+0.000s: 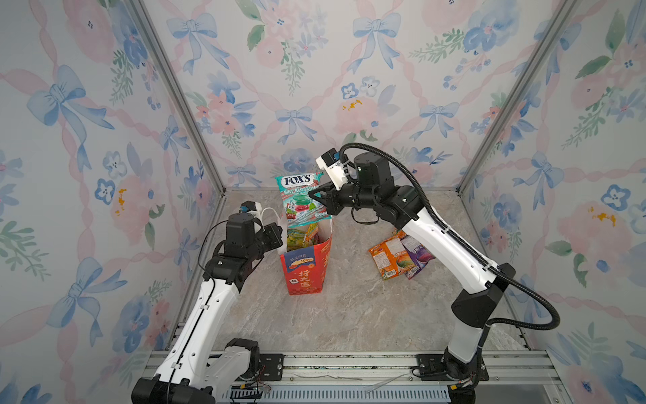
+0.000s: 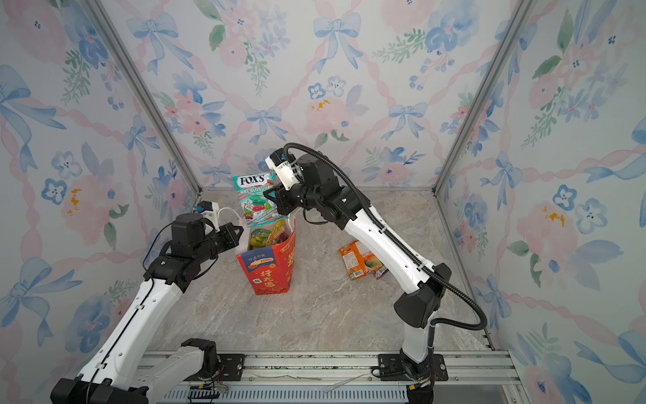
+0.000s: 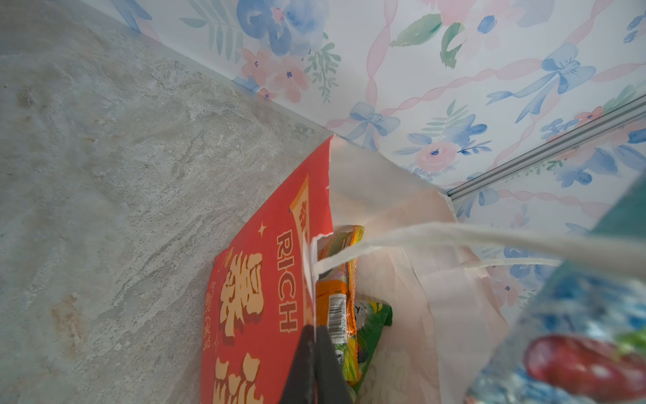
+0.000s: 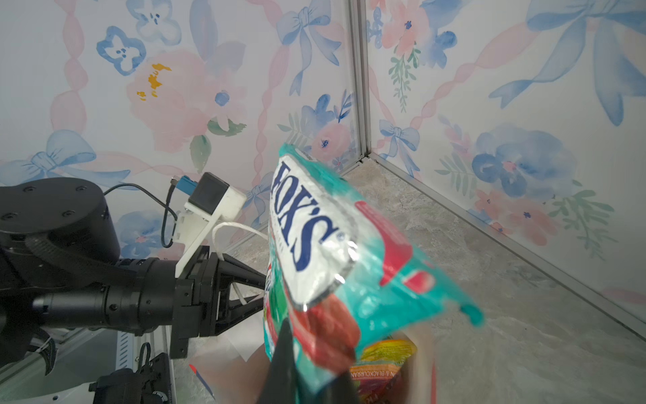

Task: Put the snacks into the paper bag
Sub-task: 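Carry the teal Fox's bag over the paper bag held by the left gripper, then lower the teal Fox's bag into the paper bag and open the right gripper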

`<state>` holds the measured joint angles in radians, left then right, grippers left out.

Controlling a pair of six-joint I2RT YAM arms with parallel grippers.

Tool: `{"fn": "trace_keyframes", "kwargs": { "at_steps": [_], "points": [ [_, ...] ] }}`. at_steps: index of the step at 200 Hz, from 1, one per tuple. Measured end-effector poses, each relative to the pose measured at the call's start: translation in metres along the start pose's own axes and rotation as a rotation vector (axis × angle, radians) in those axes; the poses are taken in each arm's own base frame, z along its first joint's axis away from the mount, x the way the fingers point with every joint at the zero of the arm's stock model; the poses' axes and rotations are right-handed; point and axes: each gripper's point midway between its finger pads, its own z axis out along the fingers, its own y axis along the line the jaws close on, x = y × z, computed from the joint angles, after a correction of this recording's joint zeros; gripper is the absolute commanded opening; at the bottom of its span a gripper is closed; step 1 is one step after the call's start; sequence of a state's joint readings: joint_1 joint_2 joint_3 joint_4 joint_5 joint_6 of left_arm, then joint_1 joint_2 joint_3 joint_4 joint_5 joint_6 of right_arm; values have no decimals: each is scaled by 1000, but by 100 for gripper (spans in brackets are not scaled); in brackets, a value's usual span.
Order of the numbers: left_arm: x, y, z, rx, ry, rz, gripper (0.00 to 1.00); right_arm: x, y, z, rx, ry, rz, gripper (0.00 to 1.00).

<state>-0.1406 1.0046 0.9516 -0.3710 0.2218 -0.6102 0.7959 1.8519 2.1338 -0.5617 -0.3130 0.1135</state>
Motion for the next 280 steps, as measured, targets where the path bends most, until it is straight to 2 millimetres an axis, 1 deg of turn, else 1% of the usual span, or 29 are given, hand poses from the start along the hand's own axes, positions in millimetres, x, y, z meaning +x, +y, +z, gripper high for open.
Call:
{"fn": "trace_keyframes", "kwargs": {
  "at_steps": [62,109,133,174,197,218,280],
  "points": [
    [1,0,-1,-1,2,-1,0,14,5,5,-6,45,5,0],
    [1,0,-1,-1,2,-1,0,34,5,11,-13,104,22,0],
    [1,0,-1,-1,2,-1,0,40,9,14,-20,124,24,0],
    [1,0,-1,-1,2,-1,0,54,17,27,-37,163,24,0],
    [1,0,-1,-2,2,-1,0,67,18,37,-39,203,33,0],
    [1,1,-1,-7,4,-2,0,77,15,40,-31,237,52,0],
    [2,2,-1,-8,4,-2,0,79,16,40,-30,246,97,0]
  ]
}}
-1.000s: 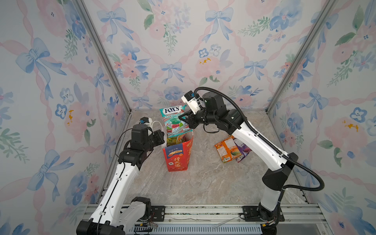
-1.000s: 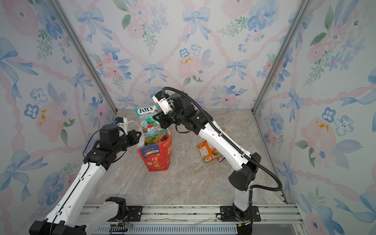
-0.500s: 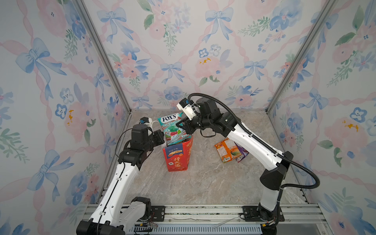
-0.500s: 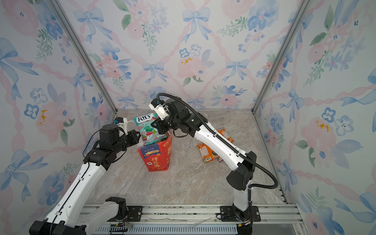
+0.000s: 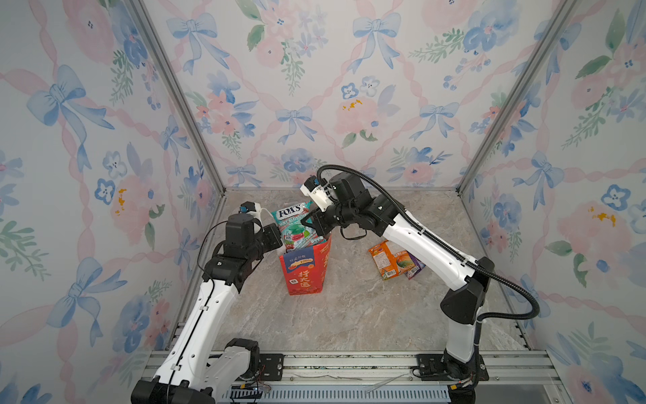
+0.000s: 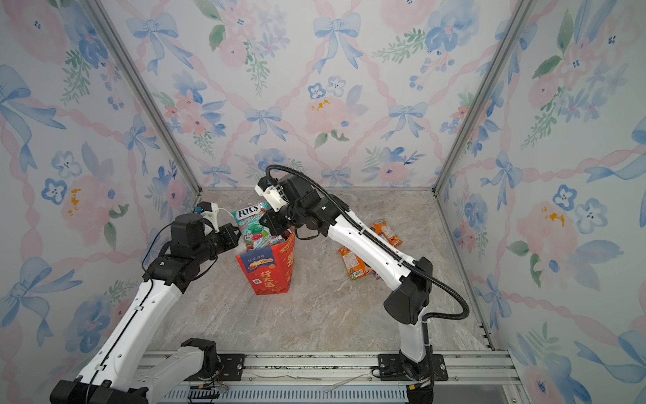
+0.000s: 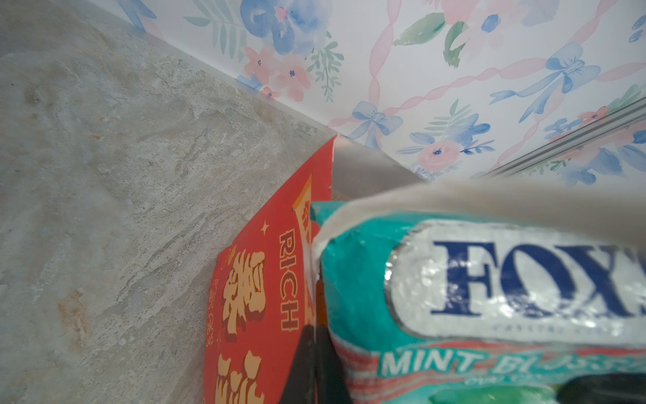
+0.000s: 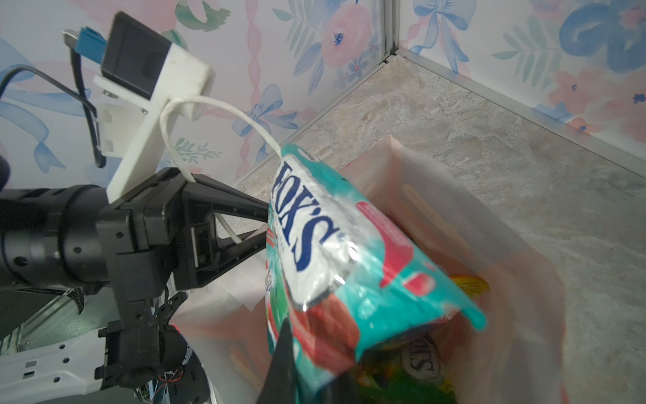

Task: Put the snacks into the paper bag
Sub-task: 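Lower the teal Fox's bag into the paper bag and open the right gripper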

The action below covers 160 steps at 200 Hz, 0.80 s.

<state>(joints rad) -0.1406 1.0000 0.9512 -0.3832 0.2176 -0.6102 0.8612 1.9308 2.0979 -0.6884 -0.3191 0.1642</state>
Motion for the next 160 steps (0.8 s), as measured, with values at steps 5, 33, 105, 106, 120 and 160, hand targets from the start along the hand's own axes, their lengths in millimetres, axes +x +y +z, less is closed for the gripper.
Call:
{"fn": "trace_keyframes", "kwargs": {
  "at_steps": [5,33,105,106,120,160],
  "points": [
    [0,0,0,0,0,0,0,0,0,0,-1,0,4,0],
    [0,0,0,0,0,0,0,0,1,0,-3,1,13,8],
    [0,0,0,0,-1,0,0,1,0,0,-2,5,27,31],
    [0,0,0,0,-1,0,0,1,0,0,-2,6,29,31],
    [0,0,0,-2,0,-1,0,4,0,0,0,15,33,37],
    [0,1,0,-3,-2,0,0,8,-1,0,3,31,31,43]
  ]
}}
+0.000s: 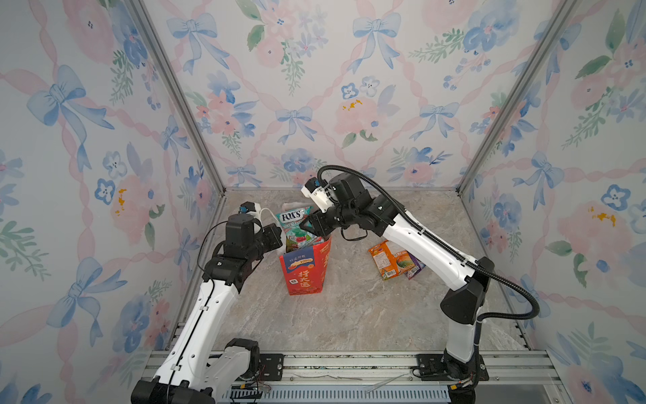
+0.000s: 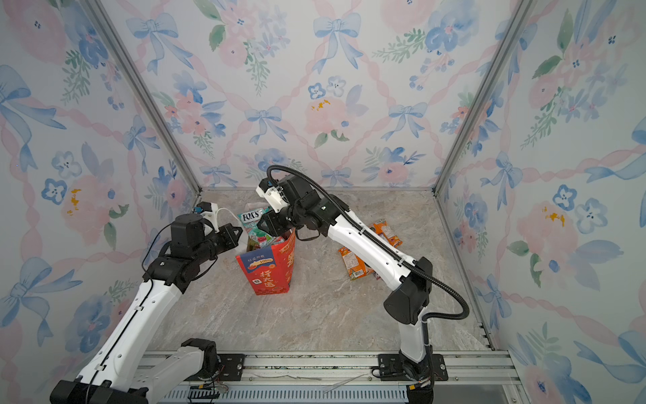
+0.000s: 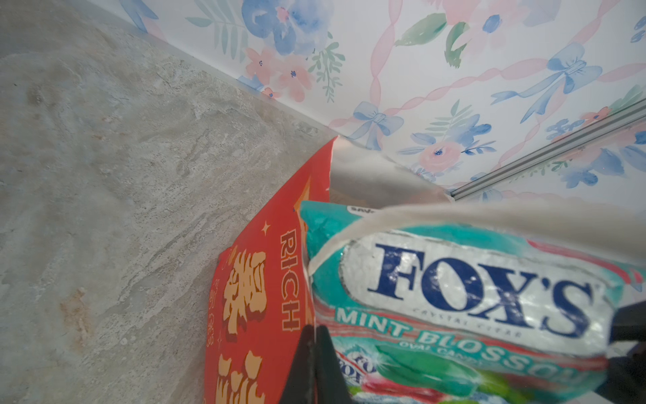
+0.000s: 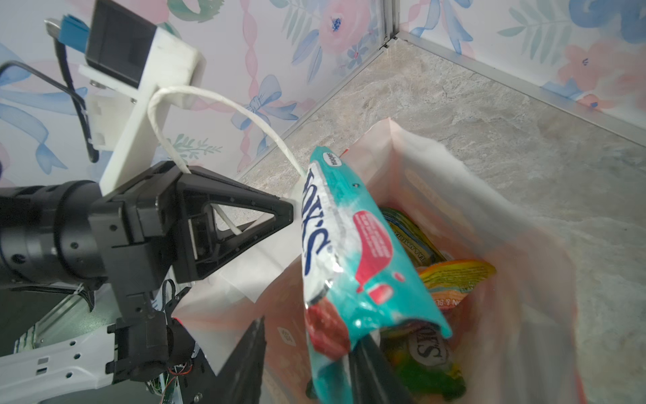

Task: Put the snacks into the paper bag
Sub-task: 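Lower the teal Fox's bag into the paper bag and open the right gripper, then raise the right gripper out of the bag and move over the orange bag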

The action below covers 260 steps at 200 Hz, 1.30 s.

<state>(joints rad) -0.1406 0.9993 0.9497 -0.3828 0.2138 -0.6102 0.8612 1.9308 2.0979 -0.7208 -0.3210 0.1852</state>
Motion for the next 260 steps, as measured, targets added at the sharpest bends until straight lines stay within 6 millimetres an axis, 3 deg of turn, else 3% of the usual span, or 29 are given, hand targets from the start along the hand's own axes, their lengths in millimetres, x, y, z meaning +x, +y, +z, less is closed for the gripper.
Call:
{"fn": "trace_keyframes", "kwargs": {
  "at_steps": [79,157,235,260],
  "points": [
    [0,0,0,0,0,0,0,-1,-4,-8,40,-1,-36,48],
    [0,0,0,1,0,0,0,-40,16,-63,49,-170,-118,51],
    [0,0,0,1,-1,0,0,-47,17,-60,39,-196,-134,57],
    [0,0,0,1,-1,0,0,-36,13,-62,57,-183,-132,61]
  ]
}}
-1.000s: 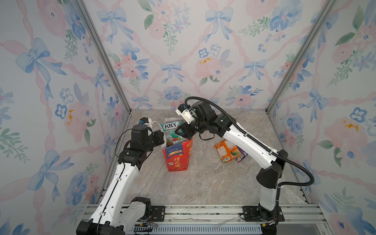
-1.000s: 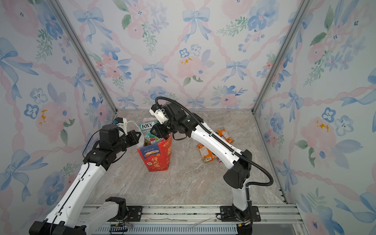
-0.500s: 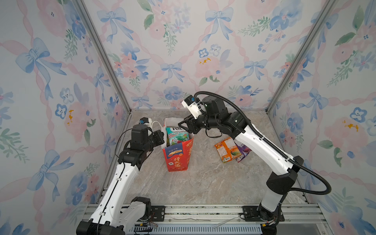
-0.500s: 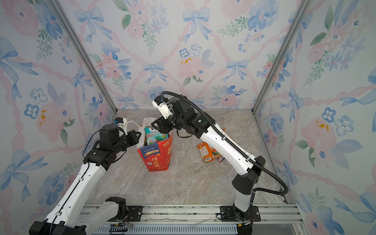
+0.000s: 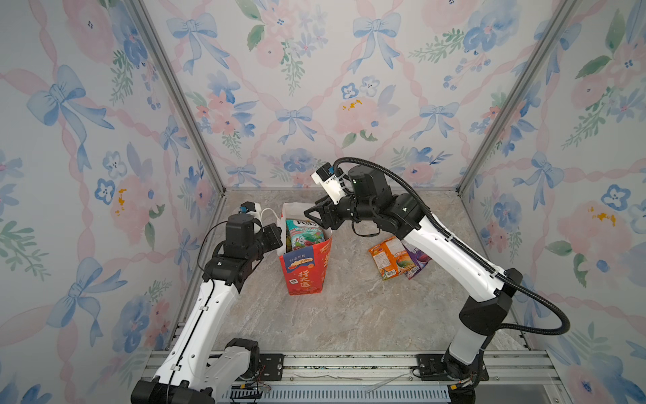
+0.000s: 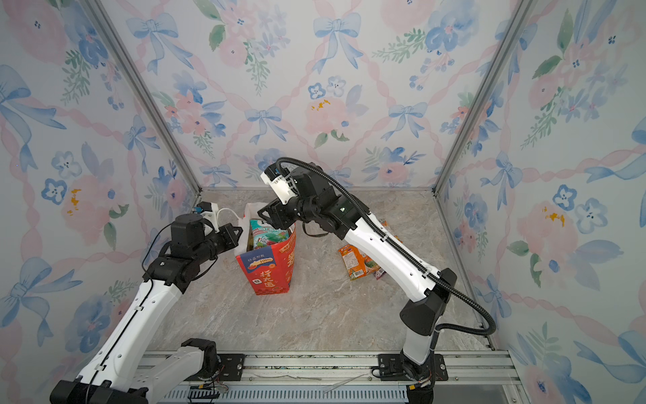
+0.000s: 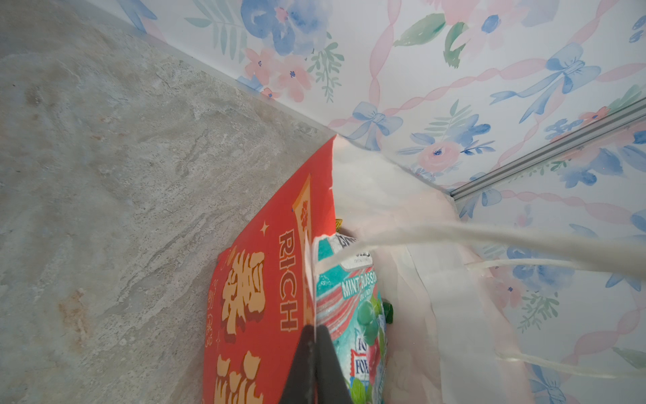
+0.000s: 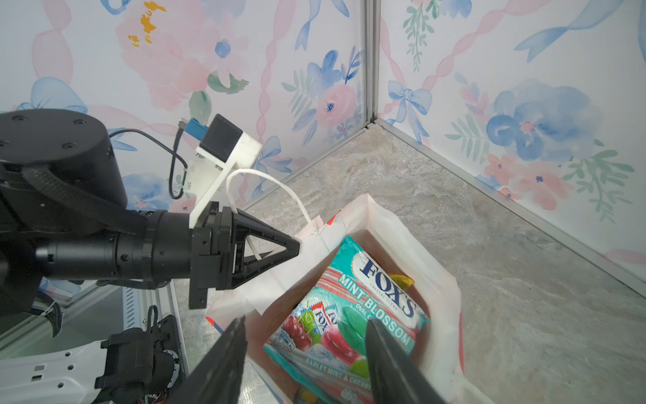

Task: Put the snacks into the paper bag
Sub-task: 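Raise the right gripper out of the bag and move over the orange bag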

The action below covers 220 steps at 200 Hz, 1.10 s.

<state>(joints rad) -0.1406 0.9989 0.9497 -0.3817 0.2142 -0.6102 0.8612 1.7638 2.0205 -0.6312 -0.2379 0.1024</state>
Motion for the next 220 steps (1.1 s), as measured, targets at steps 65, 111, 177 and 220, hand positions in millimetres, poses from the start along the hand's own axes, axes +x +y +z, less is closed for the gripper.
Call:
{"fn": "trace_keyframes", "kwargs": {
  "at_steps": [65,111,177,220],
  "points": [
    [0,0,0,0,-1,0,0,22,-35,-72,113,-71,119,71],
    [0,0,0,0,-1,0,0,54,-106,-122,273,-115,346,82],
    [0,0,0,-1,1,0,0,147,-199,-151,439,56,654,97],
    [0,1,4,-1,2,0,0,223,-250,-144,512,238,819,96]
  ]
}}
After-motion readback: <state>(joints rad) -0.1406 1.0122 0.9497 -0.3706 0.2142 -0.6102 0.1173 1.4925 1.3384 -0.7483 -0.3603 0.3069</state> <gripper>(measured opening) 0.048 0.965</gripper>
